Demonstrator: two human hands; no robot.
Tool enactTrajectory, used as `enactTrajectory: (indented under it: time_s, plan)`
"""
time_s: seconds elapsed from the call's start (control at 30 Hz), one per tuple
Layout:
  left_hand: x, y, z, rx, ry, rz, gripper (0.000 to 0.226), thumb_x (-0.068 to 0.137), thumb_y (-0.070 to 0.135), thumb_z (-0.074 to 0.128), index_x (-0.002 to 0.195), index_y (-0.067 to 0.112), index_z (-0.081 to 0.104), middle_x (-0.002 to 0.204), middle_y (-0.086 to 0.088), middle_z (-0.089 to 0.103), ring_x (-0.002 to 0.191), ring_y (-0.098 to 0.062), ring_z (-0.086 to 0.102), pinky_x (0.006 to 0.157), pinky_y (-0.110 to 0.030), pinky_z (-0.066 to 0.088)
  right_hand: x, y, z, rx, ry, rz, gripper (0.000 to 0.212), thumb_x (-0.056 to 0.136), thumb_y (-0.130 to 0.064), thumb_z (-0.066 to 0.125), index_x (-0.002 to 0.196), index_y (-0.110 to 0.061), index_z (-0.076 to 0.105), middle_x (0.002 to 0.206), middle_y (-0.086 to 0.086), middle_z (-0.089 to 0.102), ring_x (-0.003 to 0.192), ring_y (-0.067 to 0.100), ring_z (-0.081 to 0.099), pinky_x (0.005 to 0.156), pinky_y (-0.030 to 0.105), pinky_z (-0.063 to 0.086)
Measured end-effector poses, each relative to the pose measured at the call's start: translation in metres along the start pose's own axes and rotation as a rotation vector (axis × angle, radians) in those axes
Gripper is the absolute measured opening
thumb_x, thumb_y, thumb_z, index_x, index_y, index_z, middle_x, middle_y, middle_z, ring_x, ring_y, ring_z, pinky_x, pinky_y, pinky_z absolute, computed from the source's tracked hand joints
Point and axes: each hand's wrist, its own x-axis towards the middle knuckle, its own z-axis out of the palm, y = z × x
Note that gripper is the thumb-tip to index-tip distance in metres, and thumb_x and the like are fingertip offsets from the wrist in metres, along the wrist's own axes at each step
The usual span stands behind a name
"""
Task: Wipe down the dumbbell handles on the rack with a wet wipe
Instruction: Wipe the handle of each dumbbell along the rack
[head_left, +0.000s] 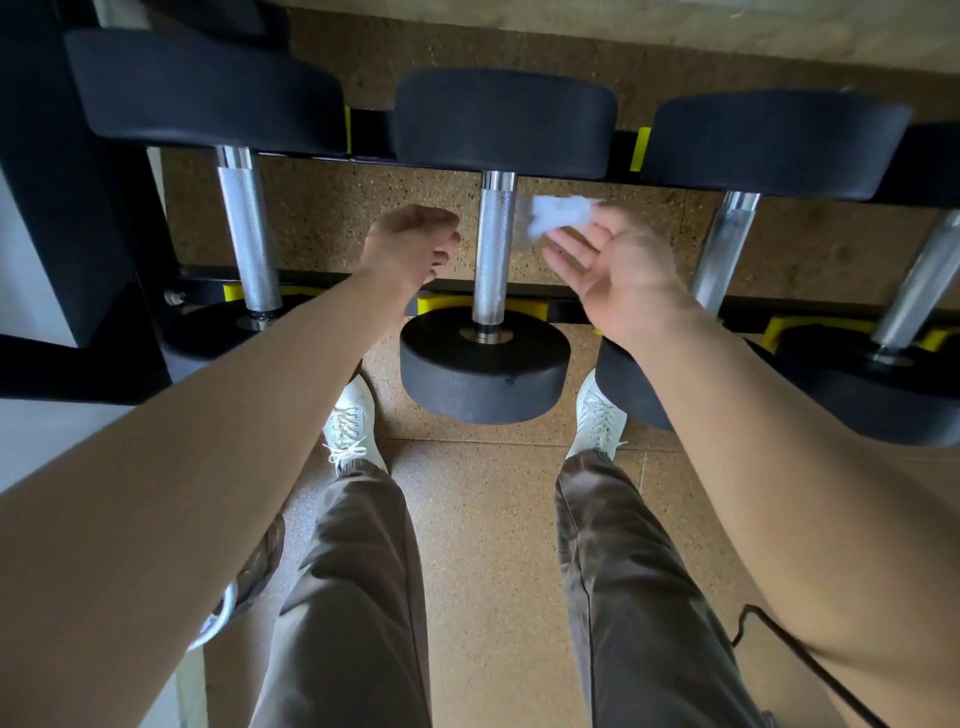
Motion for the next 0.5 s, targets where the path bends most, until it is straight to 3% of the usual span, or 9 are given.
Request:
enactTrajectory:
  time_s: [0.07, 0.13, 0.2, 0.3, 0.33, 0.43, 0.5]
  plan:
    - [0.007, 0.008, 0.007, -0.07, -0.007, -0.066, 0.01, 0.1, 0.025, 0.058, 0.102, 0.025, 0.068, 0.111, -0.003, 0.073, 0.098, -0.019, 0.068, 0.074, -0.026, 0.052, -0.001, 0.001, 0.014, 0.143, -0.079, 0.079, 0.024, 0.102, -0.014, 0.047, 0.123, -0.008, 0.057, 0.122, 0.012, 0.07, 0.11, 0.026, 0.068, 0.094, 0.042, 0.055]
    - [0.013, 0.018, 0.013, -0.166, -0.063, -0.173, 0.013, 0.097, 0.03, 0.059, 0.097, 0.022, 0.069, 0.105, -0.001, 0.075, 0.099, -0.021, 0.07, 0.077, -0.03, 0.053, -0.001, 0.003, 0.023, 0.218, -0.116, 0.127, 0.021, 0.102, -0.014, 0.045, 0.119, -0.01, 0.057, 0.127, 0.012, 0.067, 0.108, 0.024, 0.065, 0.105, 0.046, 0.045]
    - [0.016, 0.025, 0.017, -0.264, -0.183, -0.237, 0.016, 0.094, 0.032, 0.058, 0.095, 0.018, 0.064, 0.095, -0.002, 0.073, 0.091, -0.023, 0.068, 0.083, -0.034, 0.054, -0.003, 0.004, 0.026, 0.244, -0.135, 0.144, 0.015, 0.1, -0.014, 0.044, 0.104, -0.012, 0.059, 0.12, 0.01, 0.07, 0.108, 0.022, 0.064, 0.106, 0.047, 0.039]
    - [0.021, 0.031, 0.022, -0.356, -0.245, -0.234, 0.016, 0.095, 0.027, 0.057, 0.103, 0.015, 0.062, 0.102, -0.007, 0.063, 0.094, -0.024, 0.061, 0.099, -0.04, 0.052, -0.004, 0.004, 0.027, 0.245, -0.19, 0.154, 0.012, 0.096, -0.012, 0.05, 0.094, -0.013, 0.061, 0.104, 0.005, 0.075, 0.121, 0.021, 0.061, 0.109, 0.043, 0.038]
    - [0.022, 0.03, 0.023, -0.385, -0.222, -0.225, 0.013, 0.095, 0.025, 0.059, 0.103, 0.015, 0.063, 0.098, -0.006, 0.064, 0.092, -0.022, 0.061, 0.097, -0.038, 0.053, -0.003, 0.005, 0.027, 0.226, -0.208, 0.145, 0.011, 0.096, -0.011, 0.051, 0.096, -0.014, 0.062, 0.103, 0.003, 0.075, 0.123, 0.02, 0.06, 0.11, 0.042, 0.038]
    - [0.019, 0.026, 0.017, -0.463, -0.13, -0.211, 0.007, 0.092, 0.023, 0.07, 0.094, 0.017, 0.067, 0.077, 0.003, 0.069, 0.074, -0.014, 0.062, 0.067, -0.024, 0.052, 0.002, 0.009, 0.03, 0.144, -0.254, 0.125, 0.016, 0.096, -0.01, 0.057, 0.11, -0.014, 0.063, 0.117, 0.002, 0.073, 0.126, 0.018, 0.06, 0.112, 0.04, 0.038]
    - [0.016, 0.02, 0.01, -0.529, -0.081, -0.192, 0.017, 0.085, 0.021, 0.078, 0.099, 0.016, 0.069, 0.082, 0.004, 0.073, 0.075, -0.011, 0.065, 0.061, -0.021, 0.05, 0.006, 0.013, 0.036, 0.086, -0.24, 0.126, 0.032, 0.097, -0.01, 0.058, 0.129, -0.008, 0.058, 0.128, 0.006, 0.069, 0.121, 0.019, 0.063, 0.108, 0.037, 0.044]
